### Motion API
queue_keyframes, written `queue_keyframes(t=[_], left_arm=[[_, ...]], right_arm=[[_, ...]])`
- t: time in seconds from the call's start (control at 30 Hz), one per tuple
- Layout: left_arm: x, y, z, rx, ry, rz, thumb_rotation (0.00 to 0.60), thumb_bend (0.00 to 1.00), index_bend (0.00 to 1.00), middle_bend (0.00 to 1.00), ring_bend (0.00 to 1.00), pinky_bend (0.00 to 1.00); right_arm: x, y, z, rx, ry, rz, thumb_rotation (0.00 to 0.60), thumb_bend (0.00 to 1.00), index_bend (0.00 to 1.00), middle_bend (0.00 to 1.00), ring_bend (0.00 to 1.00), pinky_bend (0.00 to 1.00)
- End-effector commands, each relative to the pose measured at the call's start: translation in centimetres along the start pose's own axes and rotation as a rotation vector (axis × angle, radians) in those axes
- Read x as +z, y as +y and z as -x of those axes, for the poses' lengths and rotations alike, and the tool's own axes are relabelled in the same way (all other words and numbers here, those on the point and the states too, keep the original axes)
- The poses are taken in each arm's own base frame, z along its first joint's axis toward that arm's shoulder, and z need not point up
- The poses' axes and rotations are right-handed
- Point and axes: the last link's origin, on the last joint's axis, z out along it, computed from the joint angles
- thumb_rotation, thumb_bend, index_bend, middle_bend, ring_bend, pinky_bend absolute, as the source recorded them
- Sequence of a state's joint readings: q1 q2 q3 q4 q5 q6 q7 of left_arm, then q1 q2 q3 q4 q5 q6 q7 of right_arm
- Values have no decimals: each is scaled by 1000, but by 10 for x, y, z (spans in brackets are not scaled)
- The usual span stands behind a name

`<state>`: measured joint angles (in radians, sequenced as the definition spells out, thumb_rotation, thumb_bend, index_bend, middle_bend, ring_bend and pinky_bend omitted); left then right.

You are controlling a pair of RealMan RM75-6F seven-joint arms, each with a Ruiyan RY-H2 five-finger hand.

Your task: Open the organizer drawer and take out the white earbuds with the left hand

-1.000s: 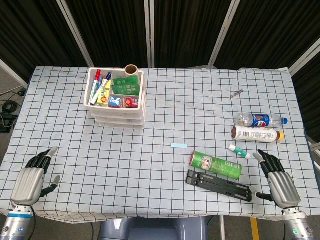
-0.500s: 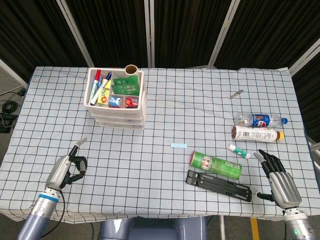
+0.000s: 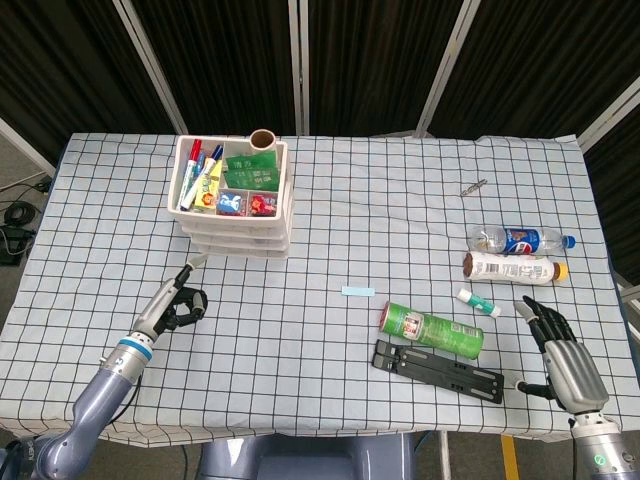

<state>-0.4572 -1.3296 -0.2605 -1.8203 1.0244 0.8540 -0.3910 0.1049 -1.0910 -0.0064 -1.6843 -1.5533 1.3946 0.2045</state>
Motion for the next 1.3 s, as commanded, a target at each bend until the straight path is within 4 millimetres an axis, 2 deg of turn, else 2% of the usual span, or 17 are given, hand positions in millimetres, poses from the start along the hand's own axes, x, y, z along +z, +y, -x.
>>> queue_keyframes(t=[0.03,0.9,1.3], left_arm=[[13,1,1,-15,-1,-14,600,813,0,718,672,593],[58,25,10,-57,-52,35,600,812,0,734,685,612],[69,30,14,-103,-41,22,600,812,41,741,690,612]], right_arm=[[1,1,0,3,-3,0,600,111,0,0,0,0],[3,2,5,3,-26,4,600,111,0,0,0,0],[3,2,5,6,-27,3,600,111,0,0,0,0]])
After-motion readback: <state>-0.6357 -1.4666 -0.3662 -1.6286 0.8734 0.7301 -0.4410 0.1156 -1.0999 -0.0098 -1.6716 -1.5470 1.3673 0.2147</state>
